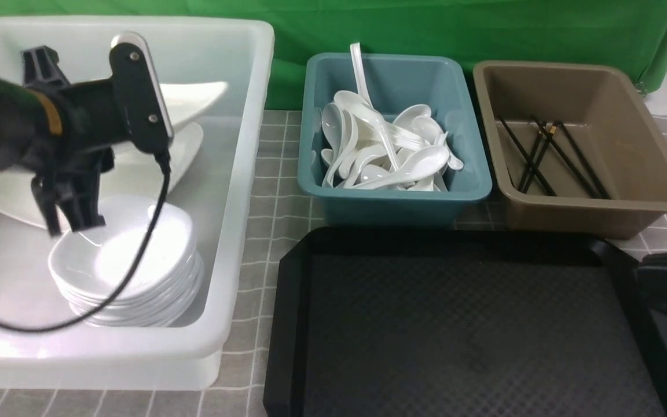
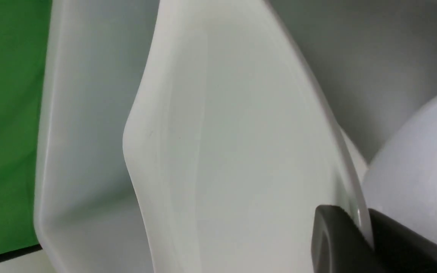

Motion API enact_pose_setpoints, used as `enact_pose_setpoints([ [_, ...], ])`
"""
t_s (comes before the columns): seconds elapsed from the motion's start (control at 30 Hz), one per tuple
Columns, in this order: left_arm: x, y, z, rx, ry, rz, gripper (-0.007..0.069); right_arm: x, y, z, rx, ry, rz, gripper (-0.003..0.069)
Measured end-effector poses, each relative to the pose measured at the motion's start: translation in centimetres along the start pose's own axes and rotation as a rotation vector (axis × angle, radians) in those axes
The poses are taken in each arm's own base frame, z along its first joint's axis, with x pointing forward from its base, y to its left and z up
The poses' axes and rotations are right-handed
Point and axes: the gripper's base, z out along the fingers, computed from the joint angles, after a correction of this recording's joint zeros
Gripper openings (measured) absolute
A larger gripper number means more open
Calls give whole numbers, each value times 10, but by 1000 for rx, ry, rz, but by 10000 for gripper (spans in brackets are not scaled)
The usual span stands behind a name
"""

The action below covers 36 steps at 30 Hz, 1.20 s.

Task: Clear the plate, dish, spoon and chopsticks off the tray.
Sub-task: Use the left arm to put the plate into the large storage box on the left

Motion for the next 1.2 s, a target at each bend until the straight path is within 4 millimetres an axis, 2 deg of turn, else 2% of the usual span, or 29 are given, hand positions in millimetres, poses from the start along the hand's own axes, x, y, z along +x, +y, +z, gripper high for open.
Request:
enact_pose_setpoints([
  [0.1, 7, 7, 24, 24, 34, 24, 31, 2, 0, 0, 2, 18, -12, 27],
  [0.33, 10, -1, 50, 87, 65, 63, 31, 3, 0, 0, 3, 36, -13, 28],
  [0.8, 10, -10, 75, 126, 82, 111, 47, 6, 0, 0, -5, 61, -11, 29],
  [0.9, 11, -10, 77, 130, 84, 106, 94, 6, 2, 0, -23, 63, -7, 29],
  [1.2, 9, -8, 72, 121, 78, 42, 397, 9, 5, -1, -56, 102, -8, 34],
])
